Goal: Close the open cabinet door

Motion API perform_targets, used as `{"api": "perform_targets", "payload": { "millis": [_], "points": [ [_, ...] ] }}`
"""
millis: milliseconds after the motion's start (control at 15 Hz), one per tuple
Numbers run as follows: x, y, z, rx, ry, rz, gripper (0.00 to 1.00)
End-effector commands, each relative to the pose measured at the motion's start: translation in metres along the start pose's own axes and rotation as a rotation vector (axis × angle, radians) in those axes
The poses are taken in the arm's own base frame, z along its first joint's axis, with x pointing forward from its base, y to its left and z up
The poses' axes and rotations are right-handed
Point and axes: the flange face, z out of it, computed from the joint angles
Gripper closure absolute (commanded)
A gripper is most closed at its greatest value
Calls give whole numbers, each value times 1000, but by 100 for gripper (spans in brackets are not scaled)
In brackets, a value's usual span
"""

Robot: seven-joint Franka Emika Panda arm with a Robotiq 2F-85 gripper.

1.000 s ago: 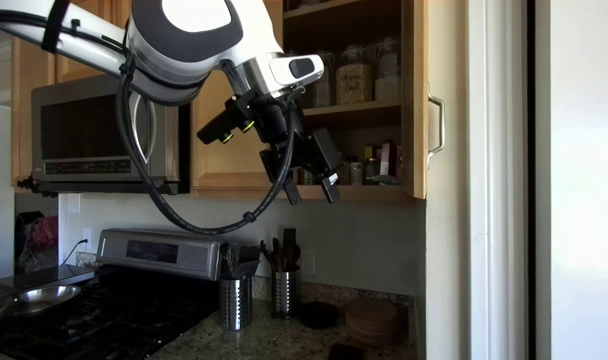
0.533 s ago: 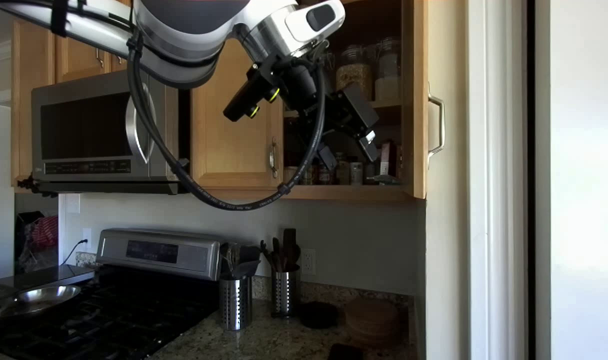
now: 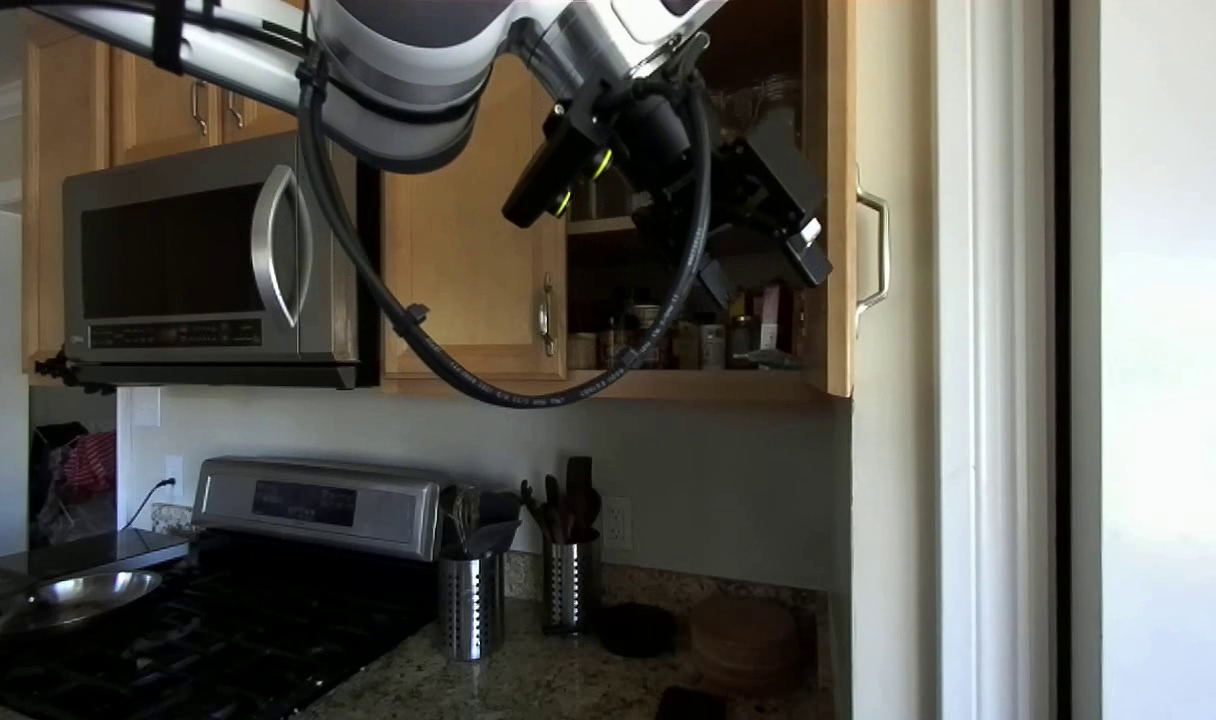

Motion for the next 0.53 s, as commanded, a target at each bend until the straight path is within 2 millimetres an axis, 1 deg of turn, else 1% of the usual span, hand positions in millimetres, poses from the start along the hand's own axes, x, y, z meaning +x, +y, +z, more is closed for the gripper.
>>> {"api": "perform_targets", "payload": {
  "millis": [0, 333, 467],
  "points": [
    [12, 8, 22, -24, 21, 48, 0],
    [17, 12, 47, 4, 49, 77, 0],
    [19, 14, 46, 24, 55, 98, 0]
  ]
}}
